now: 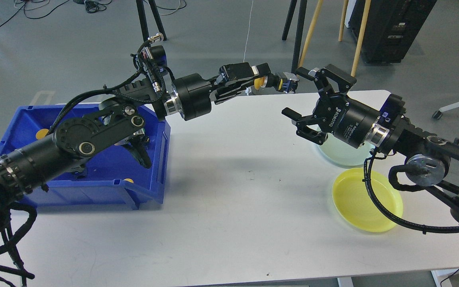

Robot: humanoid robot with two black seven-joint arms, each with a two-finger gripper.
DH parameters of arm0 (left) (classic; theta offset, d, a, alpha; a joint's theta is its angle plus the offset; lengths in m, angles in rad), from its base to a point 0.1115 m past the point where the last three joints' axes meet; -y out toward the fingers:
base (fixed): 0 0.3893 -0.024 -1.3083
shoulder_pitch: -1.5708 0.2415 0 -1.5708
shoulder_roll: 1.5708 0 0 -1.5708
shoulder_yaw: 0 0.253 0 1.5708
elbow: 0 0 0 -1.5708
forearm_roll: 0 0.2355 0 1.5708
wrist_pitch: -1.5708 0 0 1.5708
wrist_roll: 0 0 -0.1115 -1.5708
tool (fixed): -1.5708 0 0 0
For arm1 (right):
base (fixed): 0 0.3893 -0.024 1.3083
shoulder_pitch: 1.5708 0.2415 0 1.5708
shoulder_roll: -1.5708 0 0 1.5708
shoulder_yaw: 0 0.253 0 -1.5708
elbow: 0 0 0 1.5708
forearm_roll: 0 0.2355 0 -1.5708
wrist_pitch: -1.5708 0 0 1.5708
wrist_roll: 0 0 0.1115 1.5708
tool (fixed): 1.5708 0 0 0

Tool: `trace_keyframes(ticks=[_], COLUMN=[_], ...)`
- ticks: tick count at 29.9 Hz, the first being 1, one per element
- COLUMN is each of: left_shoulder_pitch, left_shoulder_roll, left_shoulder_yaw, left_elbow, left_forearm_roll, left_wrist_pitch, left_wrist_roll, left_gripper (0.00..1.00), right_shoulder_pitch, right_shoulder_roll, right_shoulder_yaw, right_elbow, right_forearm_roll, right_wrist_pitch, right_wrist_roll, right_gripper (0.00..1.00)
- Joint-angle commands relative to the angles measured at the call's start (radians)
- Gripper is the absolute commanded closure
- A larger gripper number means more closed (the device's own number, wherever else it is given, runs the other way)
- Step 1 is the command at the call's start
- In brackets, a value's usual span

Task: Pass button and place on color plate
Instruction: 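Lift the yellow button and extend the left gripper toward the right gripper, then grasp the yellow button with the right gripper and release the left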

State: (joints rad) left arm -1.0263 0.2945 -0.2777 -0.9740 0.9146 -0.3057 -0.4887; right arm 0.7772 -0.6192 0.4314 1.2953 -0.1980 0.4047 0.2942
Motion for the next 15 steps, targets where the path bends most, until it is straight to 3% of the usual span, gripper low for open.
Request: trace_keyframes(ticks=[1, 5, 8, 12, 15], left_shoulder_pitch=[0.000, 0.002, 0.014, 0.018, 0.025], left_shoulder_roll=[-0.001, -0.001, -0.001, 0.002, 0.002], left_shoulder_yaw=[0.000, 0.000, 0.000, 0.000, 0.000], left_elbow=[0.000, 0.000, 0.003, 0.015, 0.018], left_forearm_roll=[0.000, 0.000, 0.000, 0.000, 0.000], left_wrist_pitch=[0.000, 0.000, 0.000, 0.000, 0.000], left_wrist_roll=[0.000, 0.000, 0.000, 0.000, 0.000], left_gripper=[0.95, 0.95, 0.95, 0.95, 0.95], right_shoulder_pitch=[0.010, 0.013, 0.013, 0.013, 0.014], right_shoulder_roll=[0.036, 0.056, 0.058, 0.058, 0.059], right_shoulder_yaw=[0.003, 0.000, -0.002, 0.000, 0.000], right_elbow=[-0.028, -0.037, -0.033, -0.031, -0.031], right_forearm_roll=[0.002, 0.031, 0.037, 0.037, 0.035], right_wrist_pitch=[-0.004, -0.007, -0.006, -0.003, -0.015], right_wrist_roll=[0.003, 0.003, 0.003, 0.003, 0.000], right_gripper=[0.01, 0.02, 0.09, 0.45, 0.86])
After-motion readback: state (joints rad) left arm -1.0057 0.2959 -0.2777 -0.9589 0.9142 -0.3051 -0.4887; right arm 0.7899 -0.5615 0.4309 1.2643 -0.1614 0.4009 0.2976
